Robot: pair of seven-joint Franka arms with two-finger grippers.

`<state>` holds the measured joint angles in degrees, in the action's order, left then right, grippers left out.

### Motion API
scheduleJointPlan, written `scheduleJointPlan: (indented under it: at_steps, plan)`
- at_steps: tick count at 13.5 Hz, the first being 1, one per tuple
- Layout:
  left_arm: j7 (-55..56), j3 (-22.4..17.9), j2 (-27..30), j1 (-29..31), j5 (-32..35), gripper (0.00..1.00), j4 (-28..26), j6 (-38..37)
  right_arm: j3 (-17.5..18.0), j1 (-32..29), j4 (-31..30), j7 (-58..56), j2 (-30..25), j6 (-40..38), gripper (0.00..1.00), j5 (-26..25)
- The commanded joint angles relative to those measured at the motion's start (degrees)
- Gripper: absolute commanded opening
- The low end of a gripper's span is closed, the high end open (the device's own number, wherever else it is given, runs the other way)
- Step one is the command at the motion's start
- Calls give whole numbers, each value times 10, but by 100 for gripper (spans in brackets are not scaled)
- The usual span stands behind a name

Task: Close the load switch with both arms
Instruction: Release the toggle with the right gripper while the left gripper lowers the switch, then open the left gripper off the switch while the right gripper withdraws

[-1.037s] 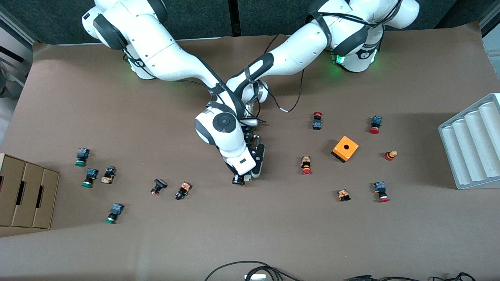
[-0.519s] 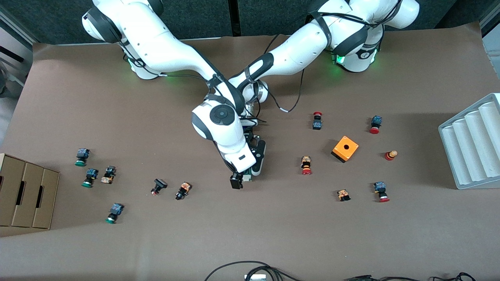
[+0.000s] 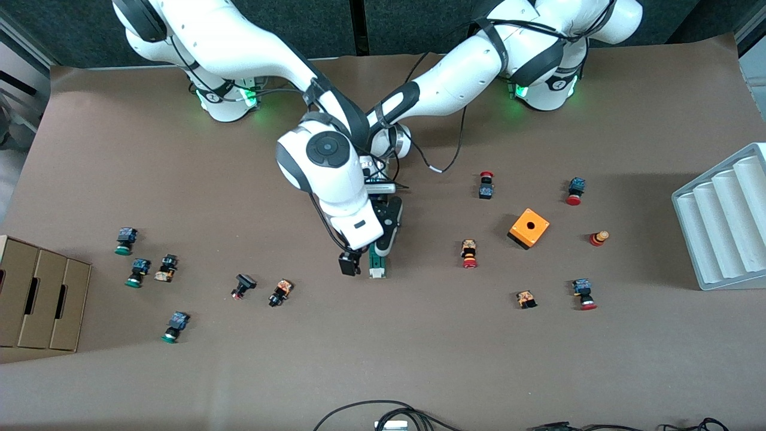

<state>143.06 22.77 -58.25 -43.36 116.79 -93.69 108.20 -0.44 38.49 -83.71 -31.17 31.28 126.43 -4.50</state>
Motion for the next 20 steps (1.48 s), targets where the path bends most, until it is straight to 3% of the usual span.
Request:
scheduleJointPlan:
  at_steps: [1,6,14,20]
  plan:
    - [4,-4,-4,-8,0,100,13,-3,-3,-19,-7,6,-48,-53,100,47]
    - [-36,1,22,-15,-62,100,15,-2,-2,-70,-8,6,-118,-115,100,62]
    - [-281,25,105,-13,-262,99,16,2,-3,-202,-9,16,-167,-171,100,193]
    - [-509,25,152,-3,-451,99,59,2,-3,-299,-10,167,-201,-270,100,191]
